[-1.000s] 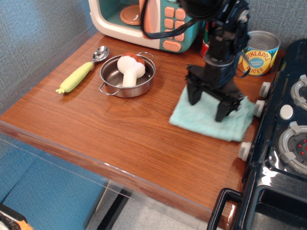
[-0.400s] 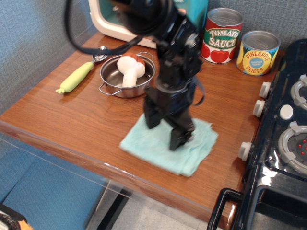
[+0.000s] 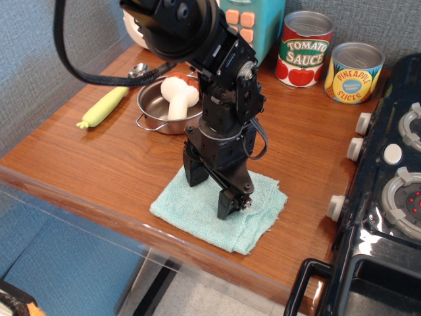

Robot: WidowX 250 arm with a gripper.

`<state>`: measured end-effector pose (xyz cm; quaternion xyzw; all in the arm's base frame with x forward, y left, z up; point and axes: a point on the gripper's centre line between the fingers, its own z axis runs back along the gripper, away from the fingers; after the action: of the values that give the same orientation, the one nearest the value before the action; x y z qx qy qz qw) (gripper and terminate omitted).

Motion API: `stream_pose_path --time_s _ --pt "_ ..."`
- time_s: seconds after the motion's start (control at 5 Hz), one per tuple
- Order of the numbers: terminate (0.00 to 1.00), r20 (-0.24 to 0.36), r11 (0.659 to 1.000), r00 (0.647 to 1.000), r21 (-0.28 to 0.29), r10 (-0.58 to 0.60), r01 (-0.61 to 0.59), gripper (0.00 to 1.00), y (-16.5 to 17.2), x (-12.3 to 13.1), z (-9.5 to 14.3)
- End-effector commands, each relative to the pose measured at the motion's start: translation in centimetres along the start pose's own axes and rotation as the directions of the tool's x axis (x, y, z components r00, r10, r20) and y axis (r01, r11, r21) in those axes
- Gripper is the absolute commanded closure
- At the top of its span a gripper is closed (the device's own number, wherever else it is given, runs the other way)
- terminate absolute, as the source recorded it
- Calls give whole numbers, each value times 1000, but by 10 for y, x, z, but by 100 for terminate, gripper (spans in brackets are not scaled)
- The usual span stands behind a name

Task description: Move the blue towel to the front edge of the table

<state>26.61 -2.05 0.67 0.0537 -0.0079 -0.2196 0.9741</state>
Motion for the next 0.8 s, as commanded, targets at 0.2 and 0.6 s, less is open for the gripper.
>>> stream_pose_path --time_s 0.2,0.6 --pt "0 230 996 973 -91 36 -15 0 10 26 89" --pt "0 235 994 971 -105 47 -23 0 15 21 103"
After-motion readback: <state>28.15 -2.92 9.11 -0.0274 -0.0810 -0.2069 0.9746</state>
